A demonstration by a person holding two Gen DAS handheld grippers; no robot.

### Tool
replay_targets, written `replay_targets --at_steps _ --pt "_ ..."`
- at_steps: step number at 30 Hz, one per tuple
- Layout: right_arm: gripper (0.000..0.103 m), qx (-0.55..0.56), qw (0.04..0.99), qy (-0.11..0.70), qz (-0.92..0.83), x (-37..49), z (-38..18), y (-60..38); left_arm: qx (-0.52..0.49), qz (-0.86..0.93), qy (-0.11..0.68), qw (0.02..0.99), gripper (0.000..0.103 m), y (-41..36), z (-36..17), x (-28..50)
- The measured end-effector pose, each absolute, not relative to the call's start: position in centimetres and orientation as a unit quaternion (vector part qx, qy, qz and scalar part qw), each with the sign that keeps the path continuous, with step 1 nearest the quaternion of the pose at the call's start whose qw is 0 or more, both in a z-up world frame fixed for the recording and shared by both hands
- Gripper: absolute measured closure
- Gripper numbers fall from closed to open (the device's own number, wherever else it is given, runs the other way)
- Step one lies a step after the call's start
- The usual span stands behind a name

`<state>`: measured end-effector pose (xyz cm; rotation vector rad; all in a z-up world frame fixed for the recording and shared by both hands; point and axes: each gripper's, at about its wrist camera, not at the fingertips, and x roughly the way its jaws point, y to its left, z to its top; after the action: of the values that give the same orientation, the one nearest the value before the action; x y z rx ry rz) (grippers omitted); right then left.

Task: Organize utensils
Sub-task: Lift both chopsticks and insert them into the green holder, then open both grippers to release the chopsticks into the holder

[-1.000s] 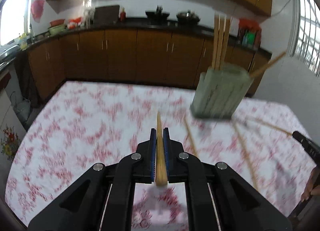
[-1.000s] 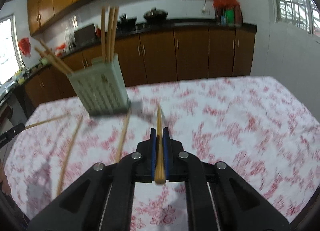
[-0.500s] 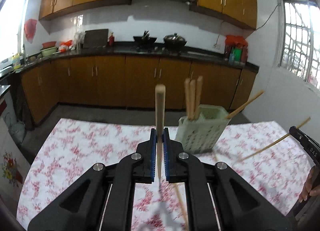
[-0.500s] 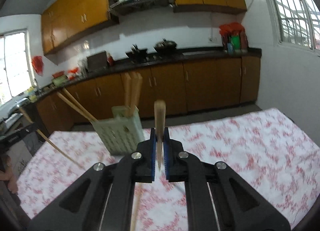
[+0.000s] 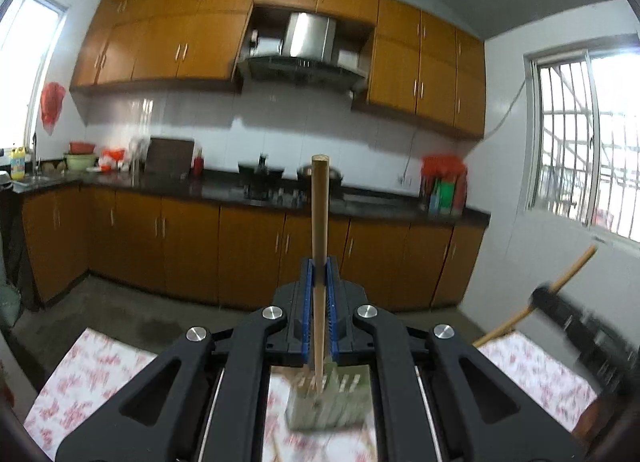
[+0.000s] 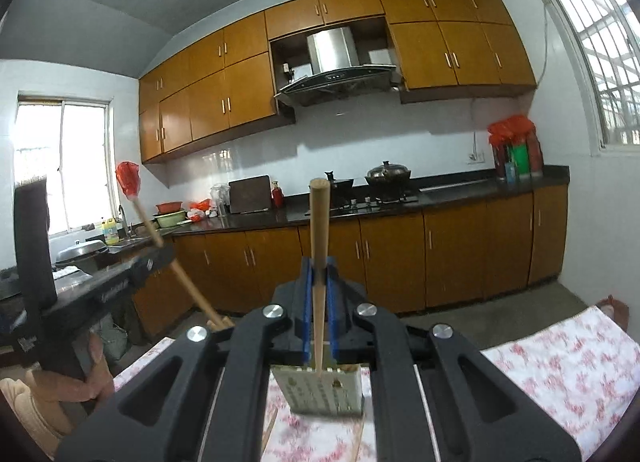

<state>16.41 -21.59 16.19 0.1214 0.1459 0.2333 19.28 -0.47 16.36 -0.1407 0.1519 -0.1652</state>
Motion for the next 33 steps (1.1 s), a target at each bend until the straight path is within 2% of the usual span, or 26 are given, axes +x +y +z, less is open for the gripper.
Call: replay_targets --at_steps 5,13,14,17,19,21,28,33 --pt "0.095 0.052 0.989 0.091 0.103 20.4 14.7 -20.9 -0.07 -0.073 0.059 0.993 0.095 -1.8 14.9 22.0" --pt "0.093 0.066 0.981 0.148 0.105 24.3 11.1 -20.7 -0.092 -0.082 0.108 0.987 0.095 -1.4 10.3 24.2" --pt "0.091 0.066 0.981 0.149 0.105 24.3 11.1 -20.5 -0.094 -0.082 0.112 0.986 0.095 -1.3 10.0 24.2" --pt "0.077 0.065 0.982 0.148 0.102 23.8 10.9 -20.4 -0.098 -0.087 0.121 0.984 0.093 -1.1 9.9 23.7" --pt "0.075 0.066 0.983 0.142 0.099 23.2 11.2 -20.5 -0.1 -0.088 0.123 0.983 0.086 -1.0 10.0 23.3" --pt "0.074 0.069 0.984 0.134 0.094 22.2 11.9 -20.8 -0.102 -0.085 0.118 0.984 0.07 -0.7 10.5 22.9" --pt "0.062 0.093 0.985 0.131 0.055 17.6 12.0 -24.3 -0.121 -0.085 0.105 0.983 0.059 1.8 12.2 19.0" --pt "0.06 0.094 0.969 0.227 0.036 16.4 6.1 -26.0 -0.112 -0.057 0.15 0.981 0.055 3.5 9.9 16.1"
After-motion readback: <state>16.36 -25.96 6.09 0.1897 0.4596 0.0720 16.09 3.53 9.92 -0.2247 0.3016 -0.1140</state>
